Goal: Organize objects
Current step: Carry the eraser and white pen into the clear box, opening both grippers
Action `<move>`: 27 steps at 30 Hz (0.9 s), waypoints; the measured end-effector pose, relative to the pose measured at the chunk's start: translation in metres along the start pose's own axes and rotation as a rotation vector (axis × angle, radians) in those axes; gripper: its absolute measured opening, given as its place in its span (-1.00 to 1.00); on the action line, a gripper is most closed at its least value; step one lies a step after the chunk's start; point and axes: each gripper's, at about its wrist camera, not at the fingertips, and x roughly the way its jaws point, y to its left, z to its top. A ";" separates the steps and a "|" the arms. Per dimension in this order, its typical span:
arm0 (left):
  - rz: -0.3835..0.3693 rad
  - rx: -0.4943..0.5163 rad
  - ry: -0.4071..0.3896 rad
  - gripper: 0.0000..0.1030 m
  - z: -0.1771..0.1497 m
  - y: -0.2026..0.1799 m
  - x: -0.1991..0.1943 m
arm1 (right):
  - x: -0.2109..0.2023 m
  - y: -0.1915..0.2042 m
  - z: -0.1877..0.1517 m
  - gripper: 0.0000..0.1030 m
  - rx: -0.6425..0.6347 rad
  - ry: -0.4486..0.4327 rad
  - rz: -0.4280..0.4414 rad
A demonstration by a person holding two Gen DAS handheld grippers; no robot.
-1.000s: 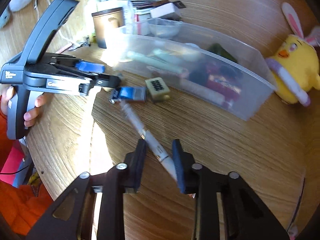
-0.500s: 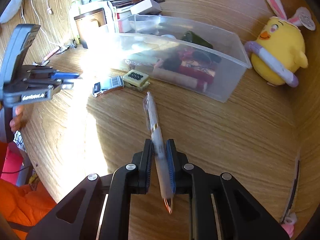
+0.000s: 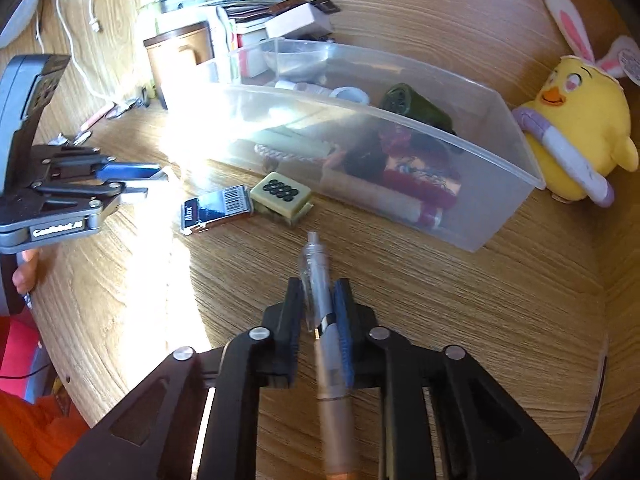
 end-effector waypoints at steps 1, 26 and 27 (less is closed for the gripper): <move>-0.005 -0.007 -0.006 -0.55 0.000 0.000 -0.003 | -0.002 -0.001 0.000 -0.75 0.007 -0.008 -0.002; -0.081 -0.036 -0.268 -0.55 0.059 -0.025 -0.063 | -0.109 -0.036 0.047 -0.81 0.187 -0.394 0.007; -0.082 -0.038 -0.271 -0.55 0.061 -0.024 -0.063 | -0.110 -0.036 0.047 -0.81 0.187 -0.402 0.003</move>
